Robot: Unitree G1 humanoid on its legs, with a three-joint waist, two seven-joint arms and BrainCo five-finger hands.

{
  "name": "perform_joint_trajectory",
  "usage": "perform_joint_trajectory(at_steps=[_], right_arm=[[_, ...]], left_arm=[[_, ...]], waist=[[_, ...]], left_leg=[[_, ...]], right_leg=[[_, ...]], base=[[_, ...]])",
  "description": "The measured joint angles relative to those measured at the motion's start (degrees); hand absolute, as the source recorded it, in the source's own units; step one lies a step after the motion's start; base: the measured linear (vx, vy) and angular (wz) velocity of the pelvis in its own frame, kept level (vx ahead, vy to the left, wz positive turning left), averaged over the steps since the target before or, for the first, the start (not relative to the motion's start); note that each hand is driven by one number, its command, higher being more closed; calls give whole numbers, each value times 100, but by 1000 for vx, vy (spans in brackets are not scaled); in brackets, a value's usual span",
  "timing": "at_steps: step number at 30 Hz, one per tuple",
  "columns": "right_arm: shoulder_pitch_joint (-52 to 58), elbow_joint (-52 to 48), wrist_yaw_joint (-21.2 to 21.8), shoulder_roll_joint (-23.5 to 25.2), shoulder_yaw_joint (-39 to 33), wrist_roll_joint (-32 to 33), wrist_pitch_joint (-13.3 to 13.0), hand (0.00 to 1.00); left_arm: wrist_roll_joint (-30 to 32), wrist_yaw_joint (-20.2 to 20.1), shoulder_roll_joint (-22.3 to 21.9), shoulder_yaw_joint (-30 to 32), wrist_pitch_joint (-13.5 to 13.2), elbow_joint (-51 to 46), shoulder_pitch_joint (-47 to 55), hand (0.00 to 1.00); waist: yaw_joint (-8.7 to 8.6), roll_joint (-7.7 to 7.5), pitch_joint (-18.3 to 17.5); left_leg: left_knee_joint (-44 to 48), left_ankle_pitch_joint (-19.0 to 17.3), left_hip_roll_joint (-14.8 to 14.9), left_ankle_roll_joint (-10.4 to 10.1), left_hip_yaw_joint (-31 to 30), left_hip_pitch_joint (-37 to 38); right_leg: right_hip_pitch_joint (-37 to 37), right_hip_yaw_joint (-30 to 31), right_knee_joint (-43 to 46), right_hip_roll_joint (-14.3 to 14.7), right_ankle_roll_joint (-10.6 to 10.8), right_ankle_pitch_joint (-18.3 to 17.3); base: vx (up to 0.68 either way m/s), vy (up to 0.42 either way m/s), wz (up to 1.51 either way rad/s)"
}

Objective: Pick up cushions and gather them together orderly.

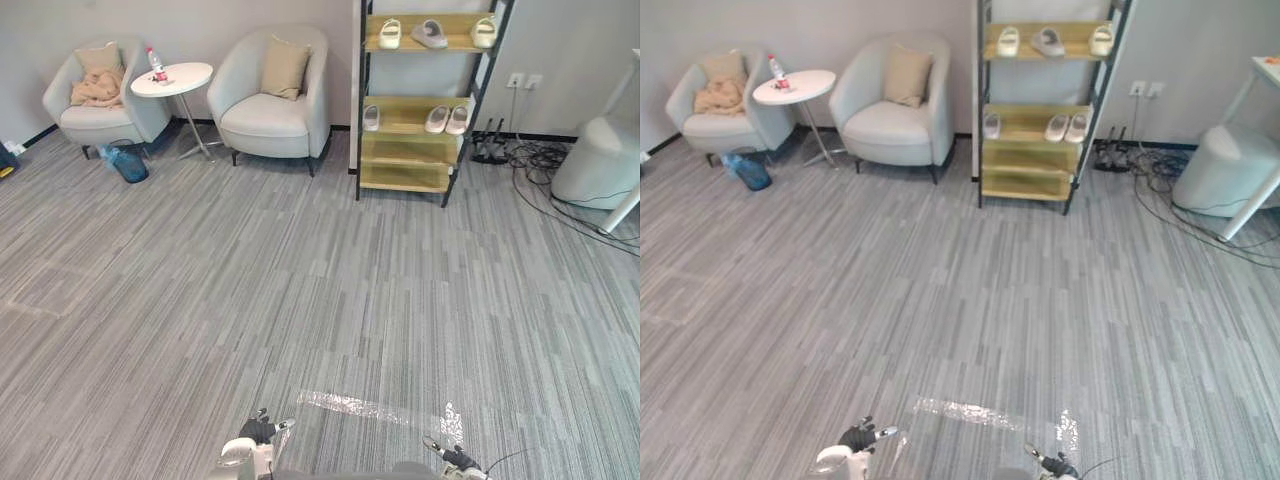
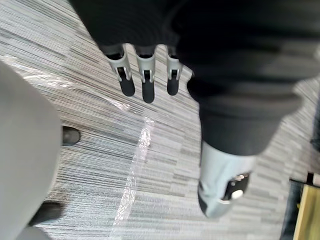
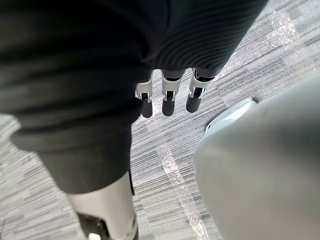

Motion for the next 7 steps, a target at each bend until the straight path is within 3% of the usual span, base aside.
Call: perform_joint_trajectory(at_steps=[3,7], right_arm=[[12,115,-2,-78,-93,10,0,0],[57,172,-5,-131,-122,21,3,0]], left_arm=[[-34,1,-10,-6,4,89,103,0],[-36,-8,14,-4,4,117,101,0]], waist=[[-17,118,-77],[-17,85,-115]], left_leg=[[-3,-4,90,-25,-103,-92],[-4,11,178,-100,-140,-190]], right_leg=[[164,-57,-498,122,-63,146],[213,-73,-813,237,-112,357]], base=[[2,-68,5],[-5,-29,0]])
